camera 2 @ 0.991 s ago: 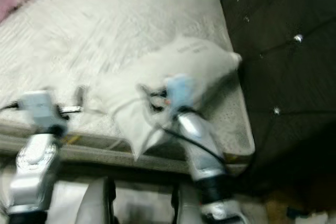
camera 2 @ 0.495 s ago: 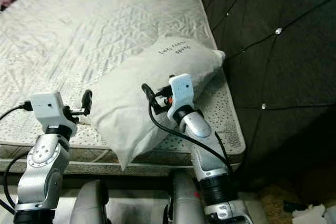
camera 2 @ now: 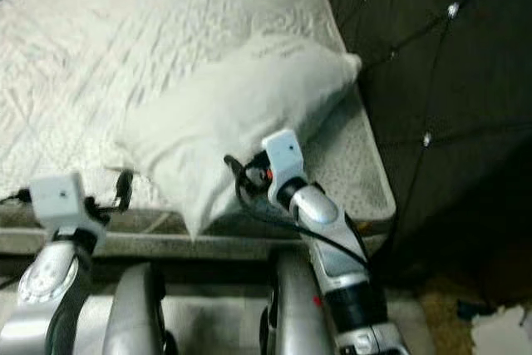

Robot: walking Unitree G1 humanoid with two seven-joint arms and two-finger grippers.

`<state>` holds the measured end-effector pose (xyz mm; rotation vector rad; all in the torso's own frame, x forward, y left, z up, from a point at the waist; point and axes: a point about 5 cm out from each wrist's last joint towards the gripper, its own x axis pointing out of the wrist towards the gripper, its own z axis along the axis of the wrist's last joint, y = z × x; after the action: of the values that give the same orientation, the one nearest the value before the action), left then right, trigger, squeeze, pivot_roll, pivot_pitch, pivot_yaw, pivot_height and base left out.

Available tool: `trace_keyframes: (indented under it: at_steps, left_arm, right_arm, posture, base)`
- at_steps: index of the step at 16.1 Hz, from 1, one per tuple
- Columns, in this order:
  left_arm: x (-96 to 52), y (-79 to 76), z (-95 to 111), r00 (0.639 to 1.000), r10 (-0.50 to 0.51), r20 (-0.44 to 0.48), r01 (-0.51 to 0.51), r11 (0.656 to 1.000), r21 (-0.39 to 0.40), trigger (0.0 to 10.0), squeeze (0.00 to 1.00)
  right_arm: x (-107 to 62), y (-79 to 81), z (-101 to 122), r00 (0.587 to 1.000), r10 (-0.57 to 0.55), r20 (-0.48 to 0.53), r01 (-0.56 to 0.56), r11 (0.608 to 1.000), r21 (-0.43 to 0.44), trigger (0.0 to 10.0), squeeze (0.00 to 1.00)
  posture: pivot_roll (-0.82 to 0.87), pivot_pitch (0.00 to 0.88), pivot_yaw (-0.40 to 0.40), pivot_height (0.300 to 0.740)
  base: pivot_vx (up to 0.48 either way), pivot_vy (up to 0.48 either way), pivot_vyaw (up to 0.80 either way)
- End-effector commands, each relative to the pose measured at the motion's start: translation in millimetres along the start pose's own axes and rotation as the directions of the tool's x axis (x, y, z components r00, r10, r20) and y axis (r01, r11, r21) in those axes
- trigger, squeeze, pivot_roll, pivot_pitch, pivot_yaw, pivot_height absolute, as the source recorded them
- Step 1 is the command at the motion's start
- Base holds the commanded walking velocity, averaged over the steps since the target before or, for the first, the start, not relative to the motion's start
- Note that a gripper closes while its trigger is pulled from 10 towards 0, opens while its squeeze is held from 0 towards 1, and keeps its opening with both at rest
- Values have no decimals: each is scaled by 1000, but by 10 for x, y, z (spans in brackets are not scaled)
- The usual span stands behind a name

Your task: Clean up the room

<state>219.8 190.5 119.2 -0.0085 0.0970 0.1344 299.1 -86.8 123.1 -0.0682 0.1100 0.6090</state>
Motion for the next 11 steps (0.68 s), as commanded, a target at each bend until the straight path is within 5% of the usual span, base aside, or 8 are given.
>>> trace_keyframes:
  at_steps: [1,4,8,11]
  left_arm:
    - [-58,66,44,999,37,6,-38,999,22,10000,0]
    - [-211,158,-20,996,87,-30,-85,994,61,10000,0]
    - [-243,200,-31,994,100,-39,-97,993,73,10000,0]
    - [-297,250,-14,994,93,-62,-88,993,80,10000,0]
  right_arm:
    - [-25,0,10,999,26,-29,-26,1000,-4,10000,0]
    - [-26,38,4,986,142,-92,-144,989,-20,10000,0]
    - [-2,87,35,965,228,-130,-232,973,-17,10000,0]
    - [-107,158,18,889,386,-247,-382,922,64,10000,0]
  posture:
    - [-25,118,-43,511]
    - [-7,121,-36,511]
    - [3,115,-31,511]
    - [11,105,-24,511]
  base:
    - [0,0,0]
    - [0,0,0]
    - [0,0,0]
    - [0,0,0]
